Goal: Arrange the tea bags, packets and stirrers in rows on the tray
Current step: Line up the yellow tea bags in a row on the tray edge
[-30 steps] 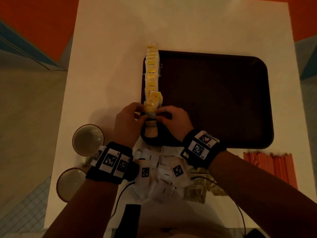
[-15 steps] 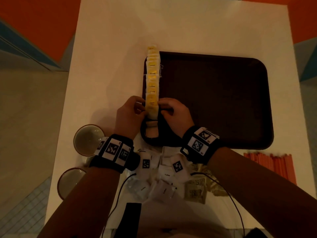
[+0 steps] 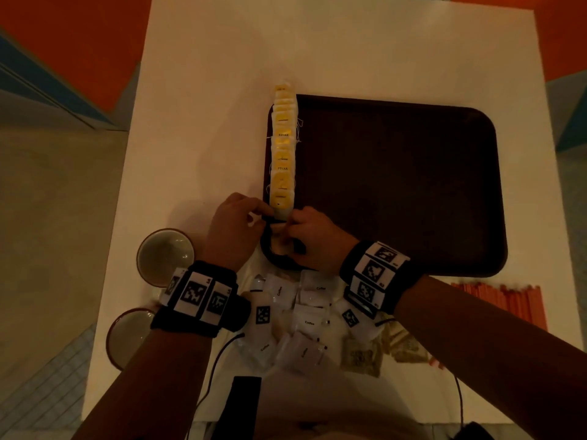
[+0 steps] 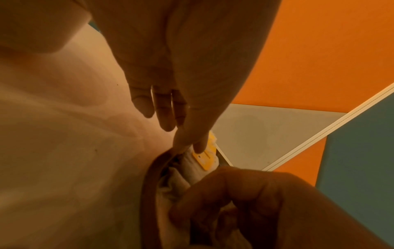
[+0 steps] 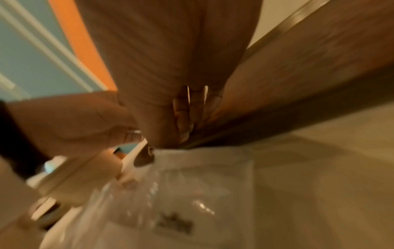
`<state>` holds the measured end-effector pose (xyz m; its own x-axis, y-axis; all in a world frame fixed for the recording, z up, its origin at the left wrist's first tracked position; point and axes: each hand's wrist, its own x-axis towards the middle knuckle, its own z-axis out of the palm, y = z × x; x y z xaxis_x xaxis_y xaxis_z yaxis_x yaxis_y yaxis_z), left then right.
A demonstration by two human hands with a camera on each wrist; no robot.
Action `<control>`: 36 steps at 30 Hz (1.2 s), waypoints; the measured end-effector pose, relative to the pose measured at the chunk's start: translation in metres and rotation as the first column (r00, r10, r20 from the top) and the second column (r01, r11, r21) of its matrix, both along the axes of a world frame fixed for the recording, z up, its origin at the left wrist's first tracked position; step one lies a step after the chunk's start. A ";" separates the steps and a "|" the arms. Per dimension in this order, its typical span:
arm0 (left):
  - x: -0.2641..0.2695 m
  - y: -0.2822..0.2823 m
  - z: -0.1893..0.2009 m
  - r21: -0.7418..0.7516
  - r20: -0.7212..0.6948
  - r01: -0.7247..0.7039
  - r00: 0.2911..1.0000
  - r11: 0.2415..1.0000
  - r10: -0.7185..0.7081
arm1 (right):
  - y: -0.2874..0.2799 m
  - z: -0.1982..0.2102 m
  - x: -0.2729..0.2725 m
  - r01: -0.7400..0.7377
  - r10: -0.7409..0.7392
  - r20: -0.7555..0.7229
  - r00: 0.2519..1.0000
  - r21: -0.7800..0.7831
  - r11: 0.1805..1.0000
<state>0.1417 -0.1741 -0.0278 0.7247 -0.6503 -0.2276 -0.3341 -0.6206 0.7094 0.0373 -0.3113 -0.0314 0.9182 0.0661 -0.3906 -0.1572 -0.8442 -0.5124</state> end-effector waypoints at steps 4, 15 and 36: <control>-0.002 -0.001 0.003 0.000 0.004 0.012 1.000 1.000 -0.012 | 0.001 -0.001 0.002 -0.064 0.065 0.098 0.993 -0.008 0.998; -0.006 0.016 -0.002 0.035 0.002 0.168 0.986 0.985 -0.168 | -0.017 0.013 0.012 0.403 -0.401 -0.116 0.909 0.493 0.771; 0.003 -0.008 -0.001 0.089 0.066 -0.061 0.996 0.994 0.055 | -0.006 -0.003 0.001 0.669 -0.687 -0.147 0.712 0.439 0.600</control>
<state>0.1449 -0.1820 -0.0290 0.7752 -0.5858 -0.2366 -0.3380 -0.7009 0.6280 0.0379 -0.3176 -0.0340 0.7813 -0.4308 -0.4517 -0.5671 -0.1877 -0.8020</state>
